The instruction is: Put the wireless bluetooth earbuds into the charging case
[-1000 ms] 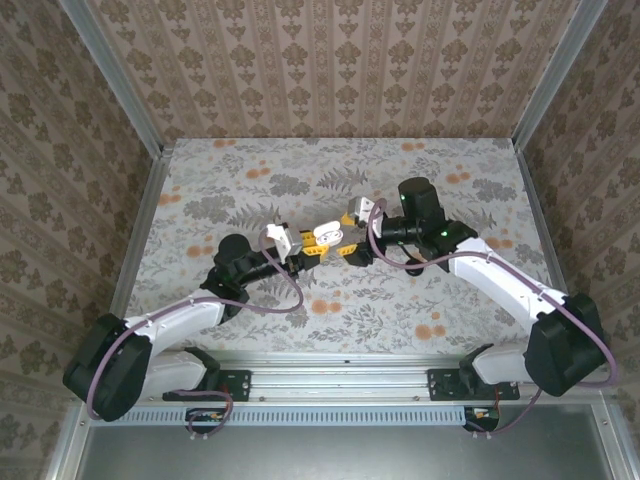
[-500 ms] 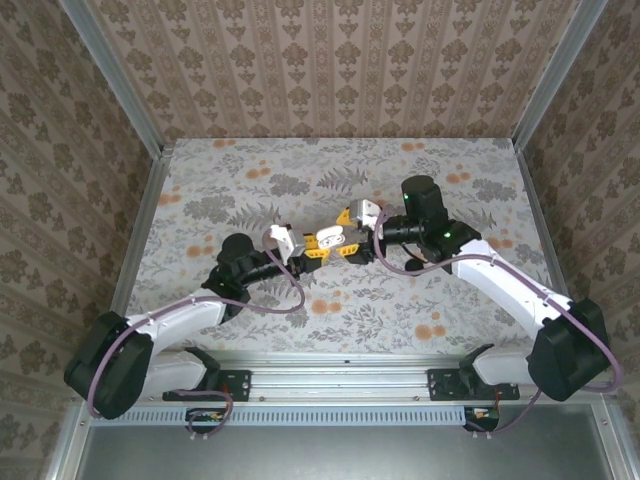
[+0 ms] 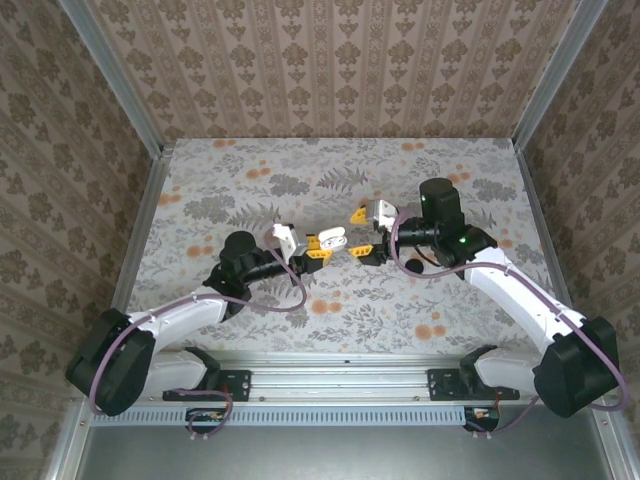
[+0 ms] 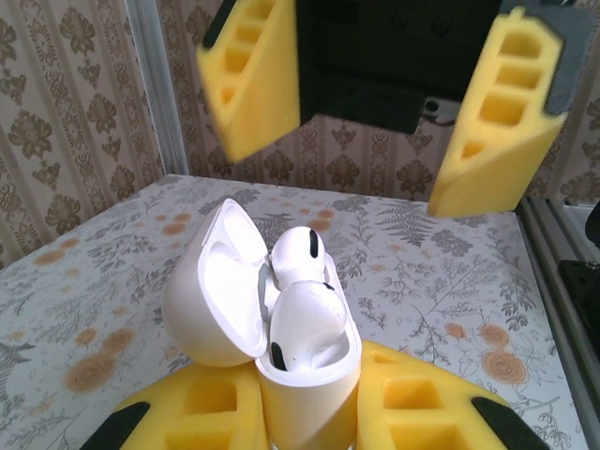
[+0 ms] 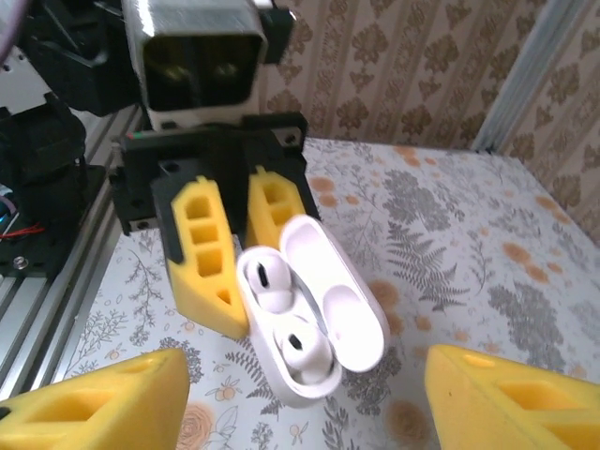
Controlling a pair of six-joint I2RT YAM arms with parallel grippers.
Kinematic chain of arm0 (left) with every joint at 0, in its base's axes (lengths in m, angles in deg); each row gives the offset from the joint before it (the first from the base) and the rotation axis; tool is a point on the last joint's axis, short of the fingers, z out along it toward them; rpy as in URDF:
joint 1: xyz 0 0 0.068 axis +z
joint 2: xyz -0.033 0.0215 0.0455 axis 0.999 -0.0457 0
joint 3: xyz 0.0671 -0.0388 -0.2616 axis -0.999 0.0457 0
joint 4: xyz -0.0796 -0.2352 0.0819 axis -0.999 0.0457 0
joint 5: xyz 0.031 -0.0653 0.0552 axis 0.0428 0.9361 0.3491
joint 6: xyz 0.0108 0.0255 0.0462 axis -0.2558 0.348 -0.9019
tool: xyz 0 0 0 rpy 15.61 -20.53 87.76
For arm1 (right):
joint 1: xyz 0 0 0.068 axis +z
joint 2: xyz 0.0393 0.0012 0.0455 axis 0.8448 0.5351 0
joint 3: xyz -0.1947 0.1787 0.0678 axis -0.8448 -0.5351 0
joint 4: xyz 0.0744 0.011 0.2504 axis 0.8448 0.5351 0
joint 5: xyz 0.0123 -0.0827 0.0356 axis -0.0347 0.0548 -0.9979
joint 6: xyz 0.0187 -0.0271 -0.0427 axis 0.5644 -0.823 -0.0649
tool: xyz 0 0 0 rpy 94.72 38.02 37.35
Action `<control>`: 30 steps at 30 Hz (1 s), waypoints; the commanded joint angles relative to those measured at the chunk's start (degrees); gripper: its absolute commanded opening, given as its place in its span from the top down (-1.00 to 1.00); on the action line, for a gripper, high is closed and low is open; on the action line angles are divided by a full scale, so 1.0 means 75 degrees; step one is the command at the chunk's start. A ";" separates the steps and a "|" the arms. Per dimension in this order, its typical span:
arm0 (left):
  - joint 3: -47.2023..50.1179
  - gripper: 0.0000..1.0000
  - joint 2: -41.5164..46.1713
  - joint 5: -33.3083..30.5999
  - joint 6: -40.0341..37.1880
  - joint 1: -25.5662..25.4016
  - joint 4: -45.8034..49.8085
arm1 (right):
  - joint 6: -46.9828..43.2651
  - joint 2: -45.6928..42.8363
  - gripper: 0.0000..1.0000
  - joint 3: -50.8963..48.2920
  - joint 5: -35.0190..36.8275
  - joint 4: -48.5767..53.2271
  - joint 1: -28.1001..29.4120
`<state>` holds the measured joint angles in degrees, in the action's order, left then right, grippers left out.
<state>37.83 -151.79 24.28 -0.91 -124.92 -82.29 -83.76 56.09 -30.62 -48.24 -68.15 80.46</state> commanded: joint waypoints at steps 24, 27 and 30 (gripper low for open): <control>-0.0110 0.65 0.0089 -0.0332 0.0134 -0.0058 -0.0110 | -0.0474 -0.0211 -0.16 0.0156 -0.0884 0.0222 0.0363; -0.0129 0.65 0.0046 -0.0339 0.0232 -0.0034 -0.0177 | -0.0567 -0.0449 -0.13 0.0114 -0.0771 0.0671 0.0294; -0.0278 0.64 -0.0089 -0.0279 0.0509 -0.0022 0.0025 | 0.0170 -0.0598 -0.16 -0.0150 -0.0368 0.0252 0.0054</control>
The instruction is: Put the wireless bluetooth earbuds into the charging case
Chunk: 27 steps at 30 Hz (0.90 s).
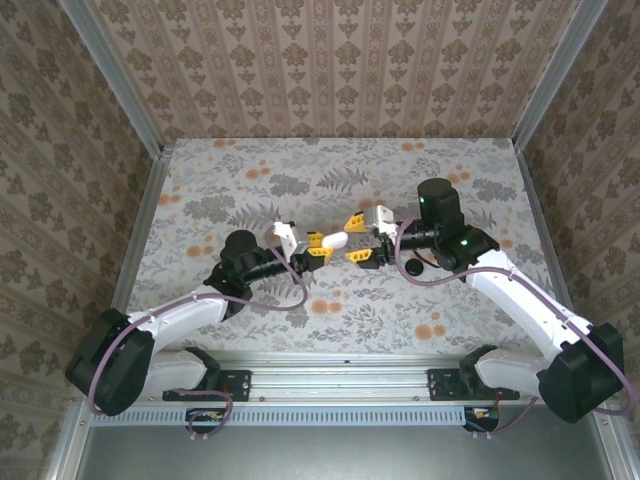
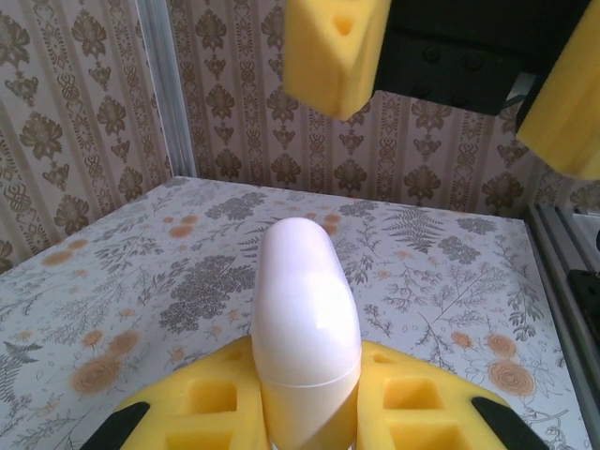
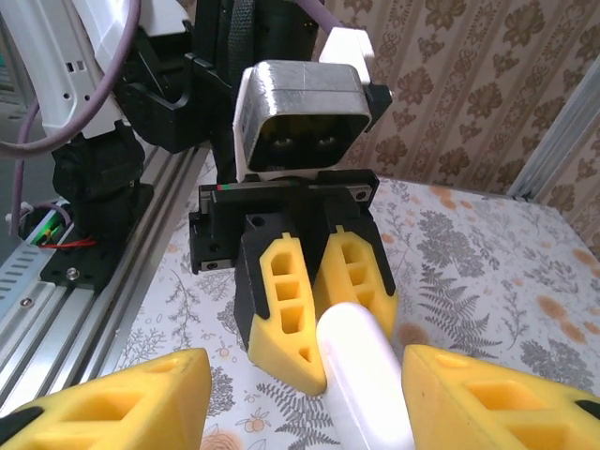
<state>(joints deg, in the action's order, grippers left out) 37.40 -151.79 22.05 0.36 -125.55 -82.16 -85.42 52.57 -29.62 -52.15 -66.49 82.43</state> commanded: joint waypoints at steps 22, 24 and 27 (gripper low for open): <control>-0.4443 0.66 -0.4189 -0.0508 0.5417 -0.0229 0.5709 | 0.7624 0.0169 -0.26 -0.0743 0.4025 0.1177 -0.2407; -0.4843 0.65 -0.4622 -0.0272 0.5538 -0.0249 0.6006 | 0.7670 0.0187 -0.27 -0.0897 0.3940 0.1027 -0.2424; -0.5373 0.65 -0.5150 0.0039 0.5697 -0.0231 0.6382 | 0.7739 0.0251 -0.29 -0.1077 0.3881 0.0880 -0.2448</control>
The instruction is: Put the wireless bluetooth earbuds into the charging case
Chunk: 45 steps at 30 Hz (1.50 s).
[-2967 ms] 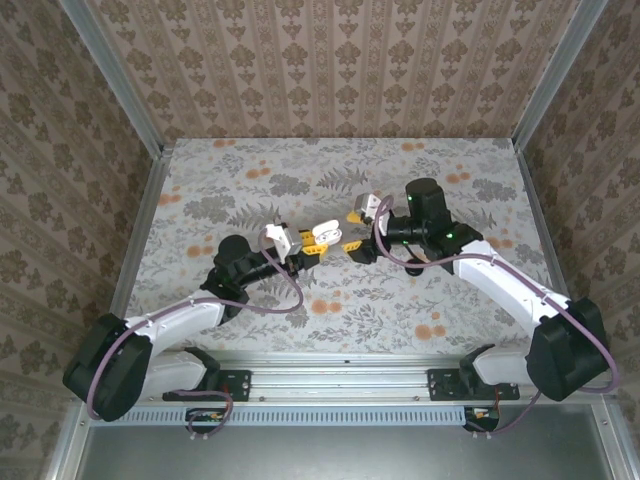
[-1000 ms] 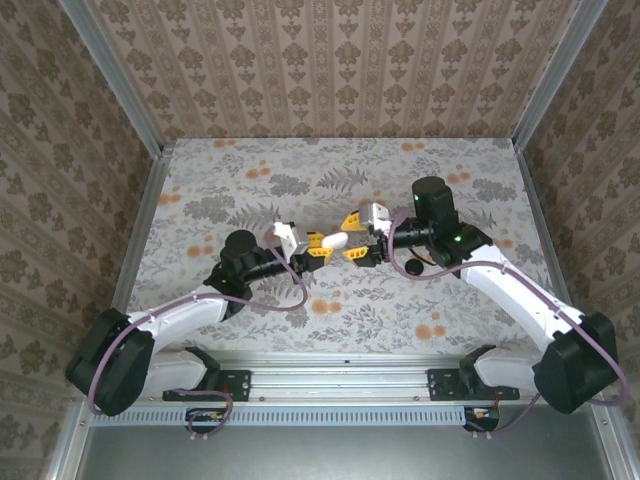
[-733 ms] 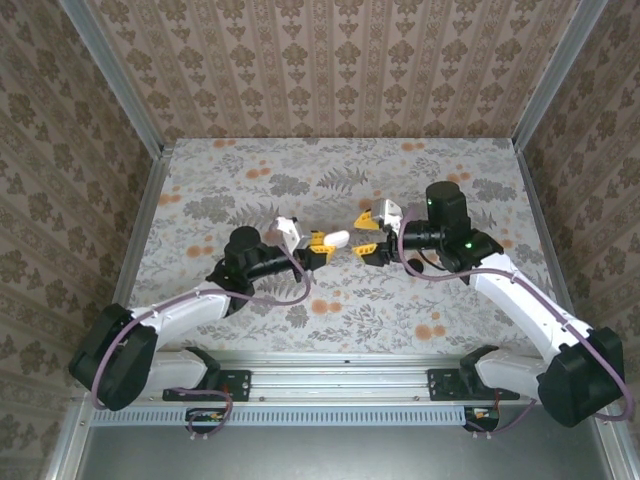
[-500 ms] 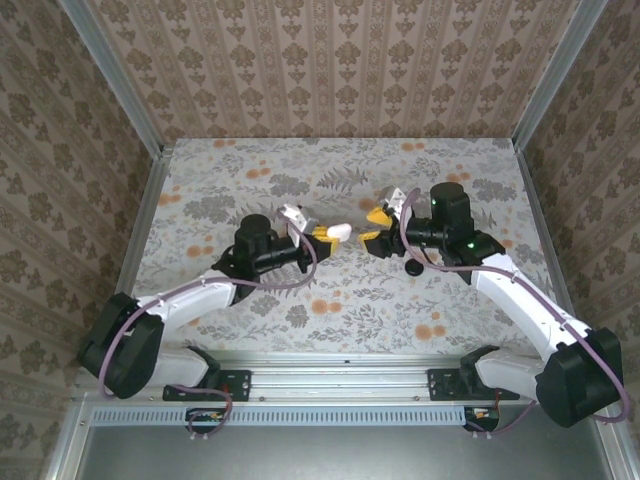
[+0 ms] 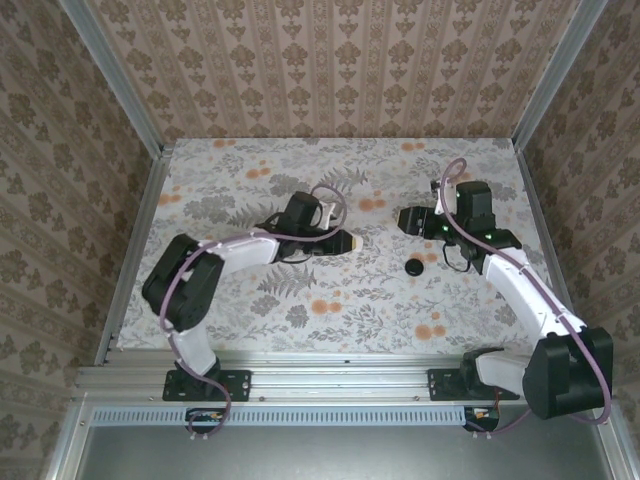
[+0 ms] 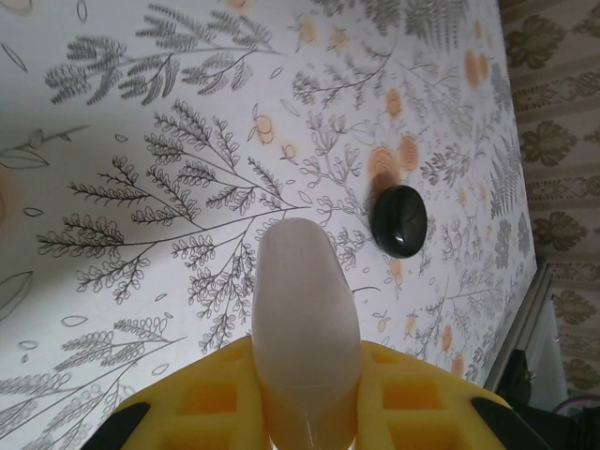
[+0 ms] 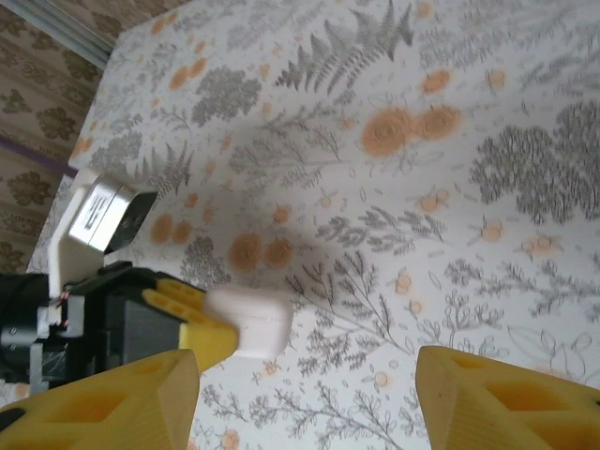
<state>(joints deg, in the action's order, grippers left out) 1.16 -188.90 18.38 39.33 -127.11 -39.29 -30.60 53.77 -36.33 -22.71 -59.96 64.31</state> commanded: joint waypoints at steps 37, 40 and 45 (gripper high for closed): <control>-0.1320 -0.30 -0.0007 -0.0813 -0.1252 0.1523 0.4519 | 0.0651 -0.0463 -0.44 -0.0167 0.0201 0.0227 -0.0320; -0.1078 -0.41 0.0825 -0.1691 -0.1738 0.2068 0.4883 | 0.0317 -0.0346 -0.52 -0.0295 0.0948 -0.0100 -0.0457; -0.0590 -1.00 0.2435 -0.4008 -0.2524 0.3044 0.4734 | -0.0183 -0.0183 -1.00 -0.0940 0.2694 -0.1248 -0.0840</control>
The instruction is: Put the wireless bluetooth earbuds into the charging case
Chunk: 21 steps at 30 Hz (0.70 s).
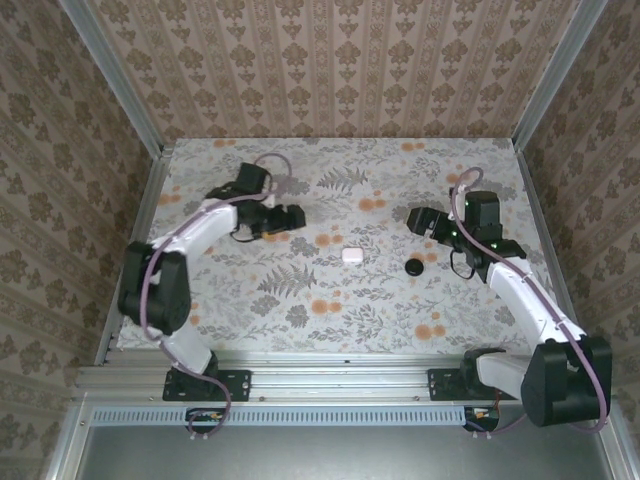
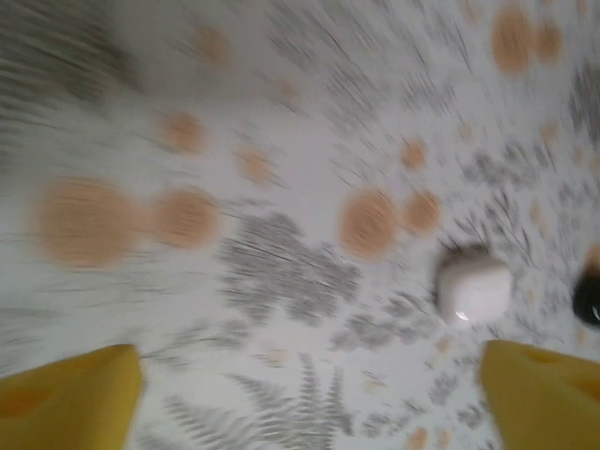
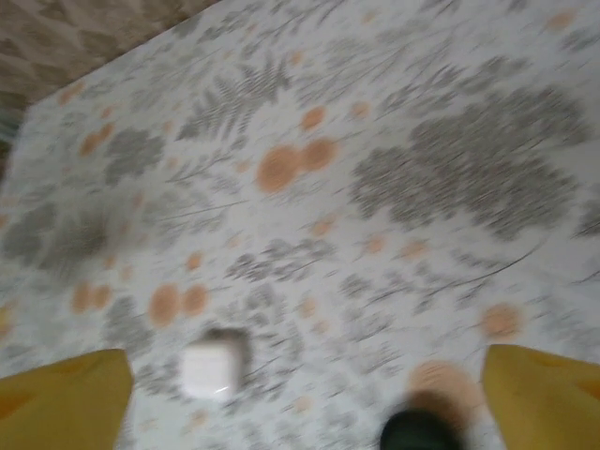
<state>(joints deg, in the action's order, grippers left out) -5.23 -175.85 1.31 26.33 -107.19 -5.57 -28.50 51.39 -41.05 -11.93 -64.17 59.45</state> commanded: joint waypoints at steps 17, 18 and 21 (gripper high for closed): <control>0.5939 -0.99 0.2508 -0.4836 -0.2109 0.2475 -0.7562 | -0.2562 0.1630 -1.00 -0.2399 0.1797 -0.6183 -0.0656; 0.6100 -1.00 0.2404 -0.4797 -0.2350 0.2446 -0.8225 | -0.2560 0.1736 -1.00 -0.2243 0.1641 -0.6021 -0.0651; 0.6561 -1.00 0.2005 -0.4619 -0.3025 0.2448 -1.0107 | -0.2655 0.2388 -1.00 -0.2504 0.1510 -0.7176 -0.0516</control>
<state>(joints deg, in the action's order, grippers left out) 42.71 -159.33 -33.55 8.88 -88.84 -60.63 -46.53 66.40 -59.41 1.79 -108.06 55.04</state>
